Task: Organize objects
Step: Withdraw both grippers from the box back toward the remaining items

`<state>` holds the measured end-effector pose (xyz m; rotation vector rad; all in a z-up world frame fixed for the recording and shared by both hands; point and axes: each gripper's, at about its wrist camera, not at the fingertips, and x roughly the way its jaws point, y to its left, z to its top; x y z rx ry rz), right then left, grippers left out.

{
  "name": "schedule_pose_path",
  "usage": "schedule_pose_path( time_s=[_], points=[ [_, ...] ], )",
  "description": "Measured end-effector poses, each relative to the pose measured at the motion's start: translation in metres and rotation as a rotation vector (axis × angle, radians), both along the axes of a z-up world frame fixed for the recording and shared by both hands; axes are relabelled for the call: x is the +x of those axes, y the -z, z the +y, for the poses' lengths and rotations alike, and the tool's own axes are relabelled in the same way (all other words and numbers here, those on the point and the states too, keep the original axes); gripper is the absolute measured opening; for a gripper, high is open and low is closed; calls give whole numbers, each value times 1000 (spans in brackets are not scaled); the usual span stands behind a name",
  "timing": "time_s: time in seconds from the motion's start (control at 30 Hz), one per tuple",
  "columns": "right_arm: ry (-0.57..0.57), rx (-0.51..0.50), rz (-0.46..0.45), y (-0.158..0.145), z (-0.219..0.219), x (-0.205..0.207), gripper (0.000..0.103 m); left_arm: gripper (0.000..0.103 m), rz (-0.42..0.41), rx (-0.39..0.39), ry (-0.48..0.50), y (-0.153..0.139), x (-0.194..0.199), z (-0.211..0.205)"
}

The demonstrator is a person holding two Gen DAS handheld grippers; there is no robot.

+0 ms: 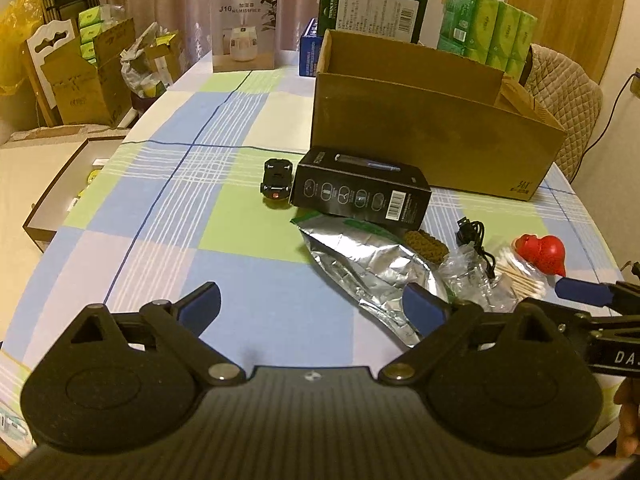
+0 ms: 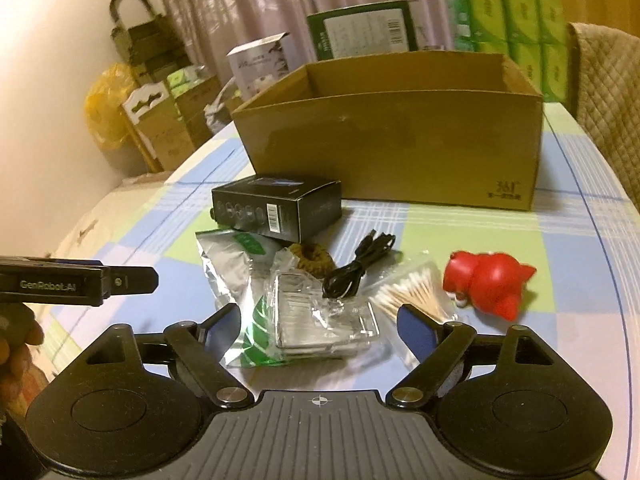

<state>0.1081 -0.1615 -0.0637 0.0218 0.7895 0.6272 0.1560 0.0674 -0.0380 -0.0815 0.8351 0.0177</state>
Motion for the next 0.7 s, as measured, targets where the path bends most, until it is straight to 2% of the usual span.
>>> schedule_pose_path(
  time_s=[0.57,0.7],
  points=[
    [-26,-25,114,27,15,31,82,97,28,-22,-10,10,7,3],
    [-20,-24,123,27,15,33,69,97,34,-27,-15,12,10,3]
  ],
)
